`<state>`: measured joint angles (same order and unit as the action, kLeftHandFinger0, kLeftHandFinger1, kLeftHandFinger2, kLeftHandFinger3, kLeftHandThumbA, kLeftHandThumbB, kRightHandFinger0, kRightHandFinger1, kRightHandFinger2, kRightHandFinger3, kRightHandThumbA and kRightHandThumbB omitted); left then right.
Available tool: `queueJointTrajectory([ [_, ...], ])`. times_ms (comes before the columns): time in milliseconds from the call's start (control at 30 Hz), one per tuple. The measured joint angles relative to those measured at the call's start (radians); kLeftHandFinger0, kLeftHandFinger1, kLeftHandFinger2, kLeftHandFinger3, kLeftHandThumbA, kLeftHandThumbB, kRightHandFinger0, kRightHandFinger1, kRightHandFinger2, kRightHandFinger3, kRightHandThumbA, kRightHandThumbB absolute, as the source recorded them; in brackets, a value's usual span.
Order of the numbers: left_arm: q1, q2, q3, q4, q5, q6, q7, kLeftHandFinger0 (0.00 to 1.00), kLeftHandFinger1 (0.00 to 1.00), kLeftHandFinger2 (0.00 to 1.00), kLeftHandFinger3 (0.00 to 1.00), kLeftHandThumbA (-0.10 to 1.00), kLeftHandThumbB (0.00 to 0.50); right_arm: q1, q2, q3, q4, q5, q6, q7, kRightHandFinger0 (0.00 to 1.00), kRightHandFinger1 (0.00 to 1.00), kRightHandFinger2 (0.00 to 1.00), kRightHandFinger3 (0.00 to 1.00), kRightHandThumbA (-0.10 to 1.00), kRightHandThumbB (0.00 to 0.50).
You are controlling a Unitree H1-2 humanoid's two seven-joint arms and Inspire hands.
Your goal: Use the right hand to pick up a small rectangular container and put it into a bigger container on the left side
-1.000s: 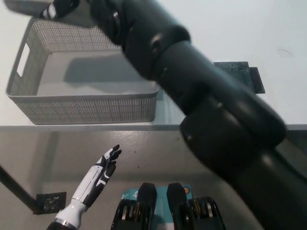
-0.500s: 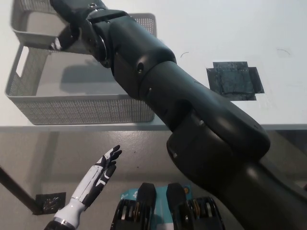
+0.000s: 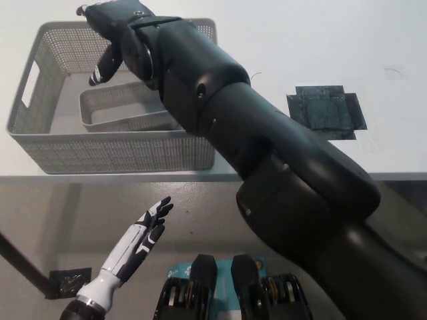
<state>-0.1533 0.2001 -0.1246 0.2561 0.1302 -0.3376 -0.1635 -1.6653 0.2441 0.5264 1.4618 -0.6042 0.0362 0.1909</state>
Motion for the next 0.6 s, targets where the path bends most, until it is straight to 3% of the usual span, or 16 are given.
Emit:
queueJointTrajectory([
  [133, -0.005, 0.0, -0.001, 0.0, 0.0, 0.001, 0.0, 1.0, 1.0, 1.0, 1.0, 1.0, 0.277, -0.011, -0.04, -0.034, -0.006, 0.016, -0.024, 0.0, 1.0, 1.0, 1.0, 1.0, 1.0, 0.5],
  [200, -0.005, 0.0, -0.001, 0.0, 0.0, 0.001, 0.0, 1.0, 1.0, 1.0, 1.0, 1.0, 0.284, -0.022, -0.063, -0.054, -0.009, 0.026, -0.04, -0.004, 1.0, 1.0, 1.0, 1.0, 1.0, 0.457],
  [267, -0.005, 0.0, -0.001, 0.0, 0.0, 0.001, 0.0, 1.0, 1.0, 1.0, 1.0, 1.0, 0.29, -0.049, -0.122, -0.094, -0.029, 0.047, -0.077, -0.016, 1.0, 1.0, 1.0, 1.0, 1.0, 0.457],
  [300, -0.006, 0.0, -0.001, 0.0, -0.001, 0.001, 0.0, 1.0, 1.0, 1.0, 1.0, 1.0, 0.291, -0.065, -0.157, -0.123, -0.04, 0.059, -0.093, -0.019, 1.0, 1.0, 1.0, 1.0, 1.0, 0.416],
  [433, -0.006, 0.0, 0.001, 0.0, -0.001, 0.002, 0.0, 1.0, 1.0, 1.0, 1.0, 1.0, 0.263, -0.103, -0.279, -0.191, -0.116, 0.097, -0.146, -0.022, 1.0, 1.0, 1.0, 1.0, 1.0, 0.341],
  [500, -0.006, 0.0, 0.001, 0.002, -0.001, 0.002, 0.0, 1.0, 1.0, 1.0, 1.0, 1.0, 0.267, -0.098, -0.335, -0.215, -0.194, 0.111, -0.162, -0.02, 1.0, 1.0, 1.0, 1.0, 1.0, 0.385],
  [600, -0.006, 0.0, 0.001, 0.006, -0.001, 0.002, 0.0, 1.0, 1.0, 1.0, 1.0, 1.0, 0.268, -0.042, -0.41, -0.246, -0.345, 0.129, -0.168, -0.009, 1.0, 1.0, 1.0, 1.0, 1.0, 0.353],
])
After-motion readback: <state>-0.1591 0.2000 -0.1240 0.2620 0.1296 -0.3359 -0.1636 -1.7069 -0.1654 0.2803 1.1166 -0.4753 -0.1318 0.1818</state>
